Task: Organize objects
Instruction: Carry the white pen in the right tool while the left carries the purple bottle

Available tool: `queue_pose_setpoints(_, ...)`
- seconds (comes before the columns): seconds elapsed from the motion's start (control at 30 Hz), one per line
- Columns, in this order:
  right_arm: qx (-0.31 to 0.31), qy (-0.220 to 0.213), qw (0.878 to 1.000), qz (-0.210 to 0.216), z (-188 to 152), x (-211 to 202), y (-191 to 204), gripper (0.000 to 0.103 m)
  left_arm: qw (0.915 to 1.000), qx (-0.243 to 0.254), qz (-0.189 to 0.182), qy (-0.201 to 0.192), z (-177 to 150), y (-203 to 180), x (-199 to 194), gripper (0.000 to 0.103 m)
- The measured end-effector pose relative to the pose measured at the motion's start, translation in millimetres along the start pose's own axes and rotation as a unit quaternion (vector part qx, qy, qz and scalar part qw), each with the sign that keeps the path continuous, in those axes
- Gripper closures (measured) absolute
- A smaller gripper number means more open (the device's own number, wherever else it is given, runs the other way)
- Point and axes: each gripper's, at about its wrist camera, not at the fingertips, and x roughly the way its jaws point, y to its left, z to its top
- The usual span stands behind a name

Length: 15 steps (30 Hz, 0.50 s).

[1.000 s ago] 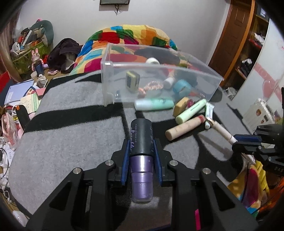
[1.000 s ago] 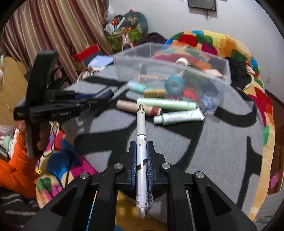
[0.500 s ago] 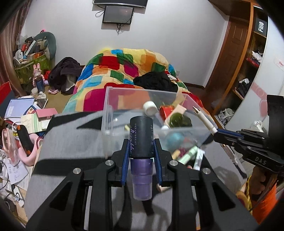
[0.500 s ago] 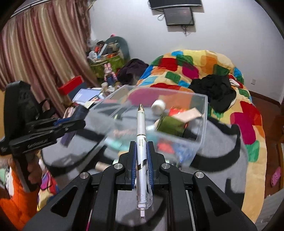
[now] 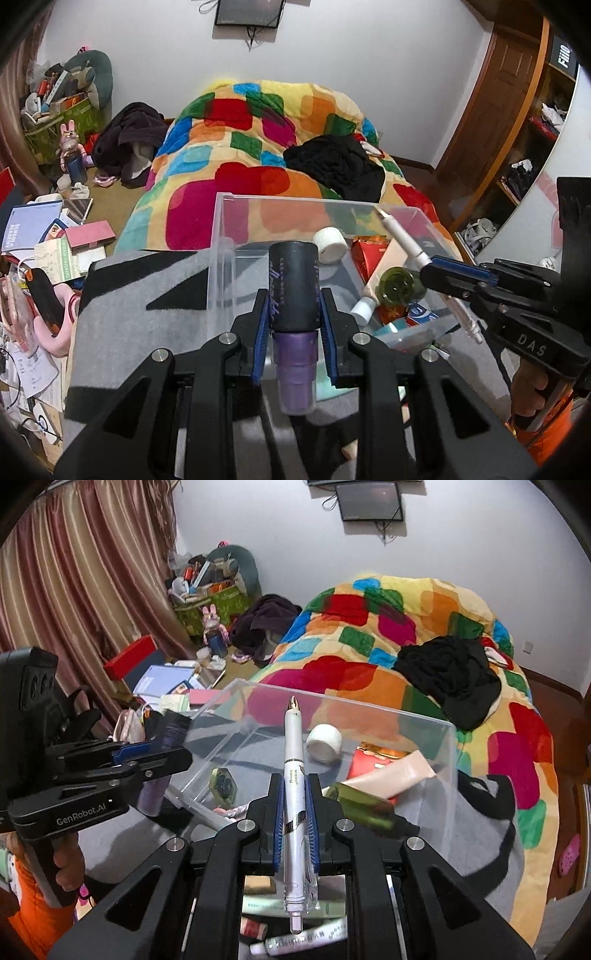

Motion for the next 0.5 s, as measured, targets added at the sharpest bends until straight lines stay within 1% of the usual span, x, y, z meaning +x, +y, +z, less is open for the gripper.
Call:
queue_pose_setpoints(0.1,-0.001,0.018,1.000,0.009,1.8,12.6,0.0,0.093,0.9998,-0.001,-0.003,0.017,2.7,0.6,11.4,0.078)
queue_pose_setpoints(0.23,-0.004,0.042,0.999,0.011,0.3,27.4,-0.7,0.093,0.9996,0.001,-0.002,0.028,2.2,0.3,19.3,0.078)
queue_pose_setpoints(0.37,-0.009,0.062,0.998,0.014,-1.4,36.8,-0.7,0.092,0.9997,0.001,-0.005,0.025,1.2,0.1,18.8,0.078)
queue_pose_setpoints(0.5,-0.008,0.063,0.998,0.017,-2.8,34.2,-1.5,0.092,0.9998,0.008,-0.006,0.016,1.1,-4.1,10.4,0.078)
